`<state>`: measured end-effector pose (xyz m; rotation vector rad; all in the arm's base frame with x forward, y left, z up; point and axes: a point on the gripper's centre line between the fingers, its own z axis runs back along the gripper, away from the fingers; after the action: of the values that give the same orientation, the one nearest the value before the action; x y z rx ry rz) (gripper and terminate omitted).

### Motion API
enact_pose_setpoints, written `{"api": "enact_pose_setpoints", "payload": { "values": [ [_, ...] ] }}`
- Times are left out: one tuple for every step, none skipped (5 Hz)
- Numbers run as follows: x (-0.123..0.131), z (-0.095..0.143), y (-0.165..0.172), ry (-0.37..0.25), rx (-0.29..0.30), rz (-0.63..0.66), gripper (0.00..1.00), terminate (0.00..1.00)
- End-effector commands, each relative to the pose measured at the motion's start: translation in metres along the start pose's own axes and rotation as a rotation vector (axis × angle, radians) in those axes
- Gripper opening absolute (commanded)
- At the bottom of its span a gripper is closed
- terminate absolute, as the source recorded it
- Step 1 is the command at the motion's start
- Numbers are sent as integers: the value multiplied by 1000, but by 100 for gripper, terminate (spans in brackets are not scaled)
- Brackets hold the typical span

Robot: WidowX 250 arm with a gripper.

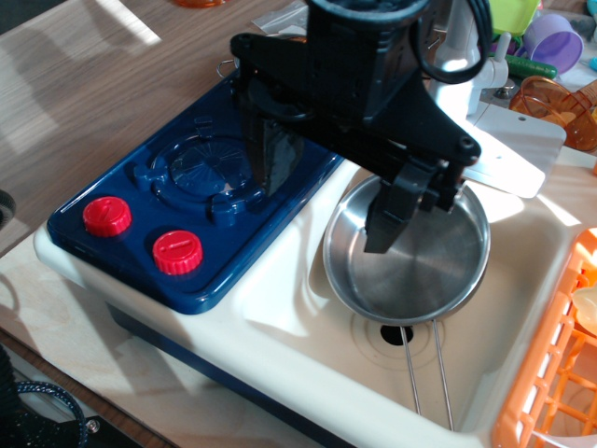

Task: Put pan on stove from sink

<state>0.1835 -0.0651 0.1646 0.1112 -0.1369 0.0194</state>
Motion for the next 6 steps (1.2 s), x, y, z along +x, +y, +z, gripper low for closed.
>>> {"api": "enact_pose_setpoints", "payload": {
  "values": [
    [0,0,0,0,0,0,100,0],
    [19,2,-9,-39,-62,112,100,0],
    [30,3,-15,-77,-136,164,100,0],
    [39,-3,-24,-122,-177,225,100,0],
    [48,-14,-30,-181,-190,276,100,0],
    [58,-31,-33,-252,-202,284,100,0]
  ]
}}
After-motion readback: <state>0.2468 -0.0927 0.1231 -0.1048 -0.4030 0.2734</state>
